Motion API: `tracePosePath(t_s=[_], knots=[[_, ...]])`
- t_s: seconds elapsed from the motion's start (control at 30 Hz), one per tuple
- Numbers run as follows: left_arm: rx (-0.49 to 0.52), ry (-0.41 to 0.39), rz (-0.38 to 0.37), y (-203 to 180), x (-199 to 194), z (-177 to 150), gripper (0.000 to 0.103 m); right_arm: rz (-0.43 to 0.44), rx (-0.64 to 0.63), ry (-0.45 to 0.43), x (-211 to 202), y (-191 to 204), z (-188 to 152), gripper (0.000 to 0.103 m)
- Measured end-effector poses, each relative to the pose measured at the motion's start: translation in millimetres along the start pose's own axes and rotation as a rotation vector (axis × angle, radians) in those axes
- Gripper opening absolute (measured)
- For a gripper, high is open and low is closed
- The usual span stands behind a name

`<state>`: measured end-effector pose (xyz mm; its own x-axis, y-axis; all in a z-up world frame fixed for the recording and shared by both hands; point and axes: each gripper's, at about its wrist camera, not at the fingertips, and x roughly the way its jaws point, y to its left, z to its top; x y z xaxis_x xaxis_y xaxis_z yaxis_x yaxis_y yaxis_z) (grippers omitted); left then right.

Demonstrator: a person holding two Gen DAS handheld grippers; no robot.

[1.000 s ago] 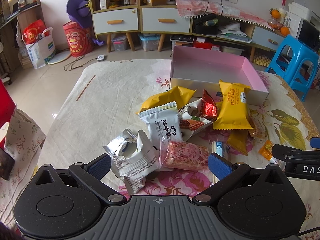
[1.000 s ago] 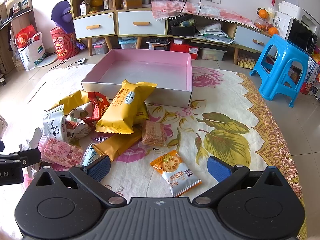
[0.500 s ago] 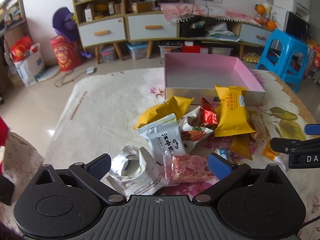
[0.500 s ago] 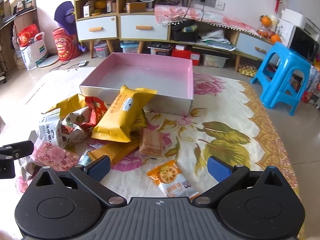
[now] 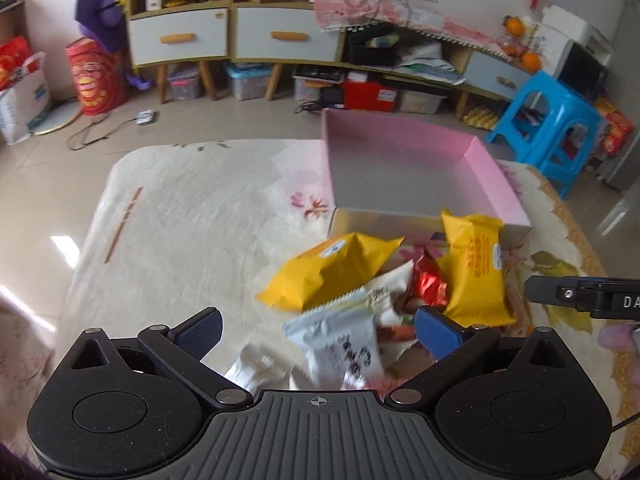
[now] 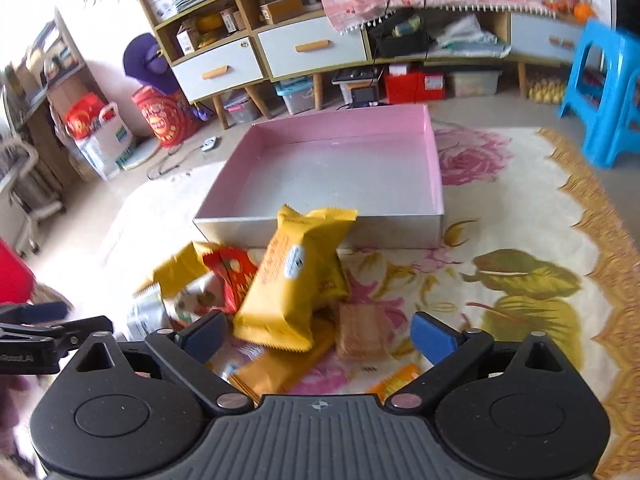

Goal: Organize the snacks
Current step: 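Move the left tool to a yellow pastry pack while the right tool approaches another yellow pack, then close the left gripper on its yellow pack while the right gripper closes on the Member's Mark pack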

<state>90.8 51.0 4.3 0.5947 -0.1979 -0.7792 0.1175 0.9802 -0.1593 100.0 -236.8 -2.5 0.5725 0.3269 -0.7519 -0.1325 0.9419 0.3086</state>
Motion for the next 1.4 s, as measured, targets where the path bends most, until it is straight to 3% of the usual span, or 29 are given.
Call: tracePosePath(t_s=[0.1,0.17,0.33,0.63,0.97,1.4], knots=[[0.015,-0.024,-0.046,9.4,18.5,7.3,0.101,0.057,0.03,0.005,11.6,-3.1,7.1,0.084],[-0.007,-0.033,-0.074,17.7,30.9,10.1,0.1,0.095,0.043,0.007,20.0,-4.8,9.7,0.077],[-0.027,0.01,-0.145,28.8,57.6,16.5,0.094,0.165,0.076,0.026,38.3,-11.9,11.7,0.071],[-0.057,0.048,-0.184,38.5,82.6,15.2,0.077,0.253,0.146,0.038,48.6,-20.9,10.3,0.066],[-0.041,0.054,-0.158,35.6,82.4,11.7,0.068,0.243,0.118,0.038,50.4,-15.2,8.0,0.057],[0.109,0.065,-0.083,14.9,80.3,7.8,0.068,0.172,0.036,0.024,54.2,-3.9,7.0,0.042]])
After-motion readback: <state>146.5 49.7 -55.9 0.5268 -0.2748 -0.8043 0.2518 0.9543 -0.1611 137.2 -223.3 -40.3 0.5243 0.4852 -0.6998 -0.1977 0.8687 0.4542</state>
